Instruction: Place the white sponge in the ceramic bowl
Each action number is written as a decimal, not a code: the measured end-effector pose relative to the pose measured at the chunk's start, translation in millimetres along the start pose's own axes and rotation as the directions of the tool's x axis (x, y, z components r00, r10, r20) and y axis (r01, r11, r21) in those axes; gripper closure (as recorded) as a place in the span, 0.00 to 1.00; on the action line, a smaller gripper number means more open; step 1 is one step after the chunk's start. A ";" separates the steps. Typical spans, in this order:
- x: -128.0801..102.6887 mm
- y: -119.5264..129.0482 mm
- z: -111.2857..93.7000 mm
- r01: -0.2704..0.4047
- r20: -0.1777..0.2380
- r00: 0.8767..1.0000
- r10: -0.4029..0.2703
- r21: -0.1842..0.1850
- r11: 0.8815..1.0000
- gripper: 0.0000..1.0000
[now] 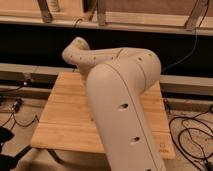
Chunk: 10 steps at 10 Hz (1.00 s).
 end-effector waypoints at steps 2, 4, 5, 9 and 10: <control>-5.6 -27.6 15.8 -0.081 -0.029 0.996 0.082 0.027 0.996 1.00; -1.2 -62.1 28.7 -0.175 -0.066 0.982 0.178 0.043 0.984 1.00; 4.5 -70.6 31.1 -0.207 -0.091 0.974 0.209 0.030 0.978 1.00; 8.4 -72.1 31.7 -0.224 -0.107 0.969 0.224 0.017 0.974 0.77; 8.3 -74.1 32.1 -0.226 -0.107 0.968 0.227 0.019 0.974 0.65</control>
